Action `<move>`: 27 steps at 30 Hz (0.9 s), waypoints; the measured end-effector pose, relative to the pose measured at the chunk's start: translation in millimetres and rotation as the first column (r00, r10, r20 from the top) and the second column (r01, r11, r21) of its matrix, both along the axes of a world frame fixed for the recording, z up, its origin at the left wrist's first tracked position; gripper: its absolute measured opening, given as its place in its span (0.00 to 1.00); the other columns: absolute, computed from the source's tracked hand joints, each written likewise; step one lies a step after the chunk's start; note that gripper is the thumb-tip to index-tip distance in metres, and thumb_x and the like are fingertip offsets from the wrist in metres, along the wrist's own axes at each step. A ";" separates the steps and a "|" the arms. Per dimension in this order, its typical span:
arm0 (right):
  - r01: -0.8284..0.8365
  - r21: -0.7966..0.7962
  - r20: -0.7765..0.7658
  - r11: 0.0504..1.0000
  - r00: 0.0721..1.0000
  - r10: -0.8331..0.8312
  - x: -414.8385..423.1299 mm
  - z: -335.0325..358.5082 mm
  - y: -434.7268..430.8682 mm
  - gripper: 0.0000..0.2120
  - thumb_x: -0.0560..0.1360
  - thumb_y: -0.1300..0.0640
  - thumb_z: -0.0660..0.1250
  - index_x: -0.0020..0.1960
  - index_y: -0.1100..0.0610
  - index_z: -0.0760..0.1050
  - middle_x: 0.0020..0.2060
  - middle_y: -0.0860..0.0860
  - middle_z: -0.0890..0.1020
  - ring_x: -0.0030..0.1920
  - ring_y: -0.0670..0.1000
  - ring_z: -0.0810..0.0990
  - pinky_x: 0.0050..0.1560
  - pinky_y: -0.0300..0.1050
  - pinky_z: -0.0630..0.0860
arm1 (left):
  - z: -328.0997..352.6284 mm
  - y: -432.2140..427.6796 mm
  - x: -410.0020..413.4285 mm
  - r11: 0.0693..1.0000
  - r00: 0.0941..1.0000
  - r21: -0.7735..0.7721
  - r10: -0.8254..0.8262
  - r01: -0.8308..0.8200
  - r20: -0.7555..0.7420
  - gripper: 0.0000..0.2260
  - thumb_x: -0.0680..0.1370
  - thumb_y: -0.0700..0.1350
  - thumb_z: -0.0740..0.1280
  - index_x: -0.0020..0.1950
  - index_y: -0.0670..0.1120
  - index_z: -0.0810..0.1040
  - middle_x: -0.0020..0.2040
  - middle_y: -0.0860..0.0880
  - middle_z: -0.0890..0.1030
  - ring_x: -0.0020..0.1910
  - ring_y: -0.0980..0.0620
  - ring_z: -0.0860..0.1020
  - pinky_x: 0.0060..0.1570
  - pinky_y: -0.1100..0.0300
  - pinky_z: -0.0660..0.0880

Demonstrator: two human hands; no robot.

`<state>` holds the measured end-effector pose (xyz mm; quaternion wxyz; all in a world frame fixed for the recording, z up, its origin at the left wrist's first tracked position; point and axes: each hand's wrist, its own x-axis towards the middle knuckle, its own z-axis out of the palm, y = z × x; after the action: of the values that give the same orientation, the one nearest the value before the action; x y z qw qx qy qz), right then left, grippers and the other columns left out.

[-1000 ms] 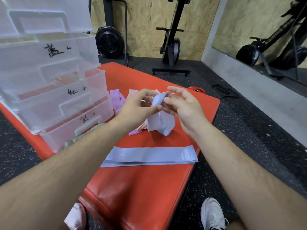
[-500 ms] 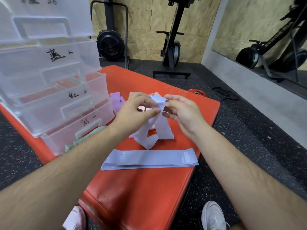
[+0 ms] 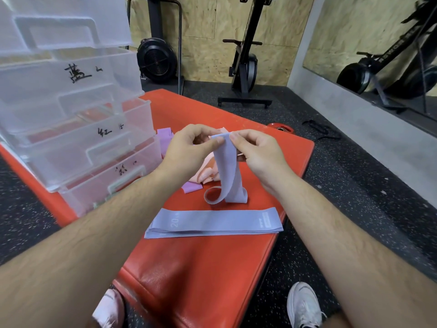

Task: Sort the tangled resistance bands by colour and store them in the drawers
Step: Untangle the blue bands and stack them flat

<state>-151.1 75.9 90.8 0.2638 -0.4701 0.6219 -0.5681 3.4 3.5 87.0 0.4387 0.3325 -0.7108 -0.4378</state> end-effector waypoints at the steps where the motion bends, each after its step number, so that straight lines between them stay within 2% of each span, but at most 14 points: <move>1: -0.007 0.003 -0.018 1.000 1.000 0.007 0.3 -0.2 0.2 0.08 0.80 0.53 0.67 0.51 0.57 0.83 0.47 0.58 0.84 0.43 0.50 0.80 0.46 0.49 0.79 | 0.9 0.5 0.5 1.000 1.000 0.003 0.016 -0.016 -0.004 0.02 0.77 0.47 0.73 0.49 0.51 0.83 0.41 0.50 0.77 0.38 0.57 0.73 0.42 0.60 0.74; 4: -0.059 0.019 -0.102 0.998 0.993 0.060 0.6 -2.9 0.9 0.08 0.79 0.55 0.69 0.53 0.59 0.82 0.45 0.55 0.83 0.41 0.45 0.77 0.45 0.42 0.76 | 2.9 -0.5 2.8 1.000 1.000 0.016 0.005 -0.005 -0.012 0.04 0.77 0.47 0.72 0.48 0.46 0.83 0.42 0.43 0.81 0.38 0.55 0.74 0.42 0.55 0.75; 6: -0.070 0.031 -0.171 0.997 0.983 0.074 -0.1 -8.1 -1.6 0.08 0.80 0.57 0.68 0.53 0.62 0.81 0.46 0.58 0.83 0.42 0.45 0.77 0.46 0.42 0.75 | 3.1 -0.3 3.6 1.000 1.000 -0.004 -0.018 0.018 0.006 0.05 0.78 0.46 0.72 0.49 0.44 0.82 0.45 0.38 0.81 0.38 0.54 0.74 0.42 0.54 0.75; 9: -0.032 -0.015 -0.242 0.999 0.970 0.027 0.5 -12.8 -5.2 0.08 0.79 0.57 0.68 0.50 0.62 0.81 0.45 0.62 0.82 0.41 0.46 0.75 0.44 0.45 0.73 | -0.3 -1.7 1.2 0.999 0.998 -0.003 0.051 -0.051 0.035 0.07 0.77 0.48 0.72 0.51 0.46 0.80 0.40 0.43 0.77 0.37 0.53 0.74 0.41 0.53 0.76; 11: 0.018 -0.114 -0.309 0.993 0.950 -0.052 1.8 -11.5 -5.3 0.04 0.77 0.57 0.70 0.48 0.57 0.83 0.42 0.53 0.84 0.39 0.44 0.77 0.43 0.38 0.73 | 0.4 -0.8 -1.1 0.986 0.996 0.144 0.091 -0.087 -0.016 0.16 0.75 0.54 0.73 0.54 0.45 0.76 0.40 0.47 0.76 0.36 0.53 0.77 0.39 0.54 0.78; 13: 0.004 -0.212 -0.422 0.977 0.902 -0.095 5.7 -9.6 -4.2 0.03 0.75 0.60 0.71 0.46 0.55 0.84 0.41 0.48 0.82 0.40 0.43 0.77 0.42 0.33 0.70 | 2.8 0.2 -4.0 0.941 0.994 0.338 0.006 0.031 -0.107 0.22 0.75 0.60 0.71 0.52 0.42 0.75 0.41 0.47 0.78 0.36 0.53 0.80 0.40 0.56 0.78; 15: -0.079 -0.220 -0.530 0.972 0.847 -0.051 10.8 -12.7 -4.0 0.04 0.73 0.63 0.72 0.46 0.57 0.84 0.41 0.47 0.81 0.40 0.40 0.76 0.43 0.31 0.68 | 2.7 0.5 -6.5 0.922 0.991 0.370 -0.076 0.112 -0.109 0.18 0.77 0.56 0.70 0.50 0.41 0.78 0.42 0.45 0.82 0.38 0.52 0.81 0.42 0.56 0.79; 17: -0.138 -0.160 -0.514 0.977 0.857 0.037 13.6 -17.1 -4.7 0.04 0.72 0.65 0.72 0.46 0.57 0.83 0.43 0.49 0.79 0.40 0.40 0.75 0.43 0.31 0.70 | -0.2 -2.3 -4.5 0.950 0.998 0.305 -0.045 0.059 -0.053 0.06 0.80 0.45 0.68 0.47 0.42 0.81 0.41 0.42 0.84 0.39 0.49 0.82 0.44 0.54 0.80; 18: -0.129 -0.126 -0.434 0.984 0.899 0.062 15.5 -16.3 -5.1 0.07 0.73 0.66 0.70 0.46 0.56 0.82 0.45 0.50 0.80 0.40 0.42 0.76 0.44 0.31 0.71 | -2.2 -5.5 -1.5 0.966 1.000 0.258 -0.005 0.007 -0.008 0.04 0.79 0.40 0.68 0.46 0.44 0.82 0.41 0.43 0.84 0.38 0.48 0.82 0.44 0.53 0.80; 20: -0.086 -0.082 -0.248 0.993 0.967 0.063 15.7 -14.5 -8.9 0.10 0.73 0.66 0.67 0.50 0.53 0.79 0.51 0.52 0.80 0.43 0.44 0.76 0.47 0.35 0.72 | -4.9 -10.5 5.8 0.989 0.994 0.139 0.029 -0.044 0.105 0.06 0.78 0.38 0.68 0.48 0.46 0.84 0.42 0.45 0.85 0.42 0.48 0.83 0.46 0.51 0.81; 23: -0.181 0.053 -0.200 0.982 0.962 0.188 12.3 -18.6 -19.1 0.15 0.76 0.58 0.68 0.62 0.54 0.75 0.59 0.51 0.80 0.55 0.45 0.78 0.56 0.40 0.75 | -3.6 -8.4 13.4 1.000 0.986 0.025 0.008 -0.013 0.169 0.06 0.78 0.39 0.69 0.50 0.47 0.85 0.45 0.44 0.85 0.44 0.47 0.82 0.51 0.46 0.80; 24: -0.216 0.118 -0.222 0.969 0.946 0.238 13.0 -23.1 -21.9 0.14 0.77 0.56 0.67 0.62 0.56 0.75 0.56 0.53 0.81 0.55 0.48 0.79 0.56 0.45 0.77 | -3.1 -7.1 14.7 1.000 0.986 0.006 0.007 -0.008 0.166 0.06 0.78 0.39 0.69 0.50 0.47 0.85 0.45 0.44 0.85 0.43 0.47 0.82 0.50 0.46 0.79; 25: -0.219 0.167 -0.268 0.961 0.928 0.258 14.1 -27.9 -24.5 0.13 0.78 0.54 0.66 0.59 0.58 0.75 0.51 0.55 0.82 0.50 0.52 0.80 0.52 0.51 0.77 | -2.5 -5.4 15.4 1.000 0.985 -0.016 0.012 -0.009 0.172 0.04 0.77 0.40 0.70 0.49 0.46 0.84 0.45 0.43 0.85 0.41 0.48 0.80 0.48 0.47 0.79; 27: -0.171 0.203 -0.353 0.964 0.906 0.234 17.5 -34.1 -28.3 0.10 0.79 0.58 0.64 0.54 0.63 0.76 0.39 0.56 0.79 0.40 0.55 0.76 0.44 0.51 0.74 | -3.4 -4.5 16.5 0.994 0.972 -0.103 0.052 -0.029 0.231 0.02 0.77 0.42 0.71 0.47 0.46 0.83 0.43 0.43 0.84 0.37 0.54 0.77 0.41 0.56 0.77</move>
<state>-133.6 47.7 56.7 0.2368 -0.6079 0.6536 -0.3835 19.9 -1.0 83.5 0.3771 0.3738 -0.7714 -0.3508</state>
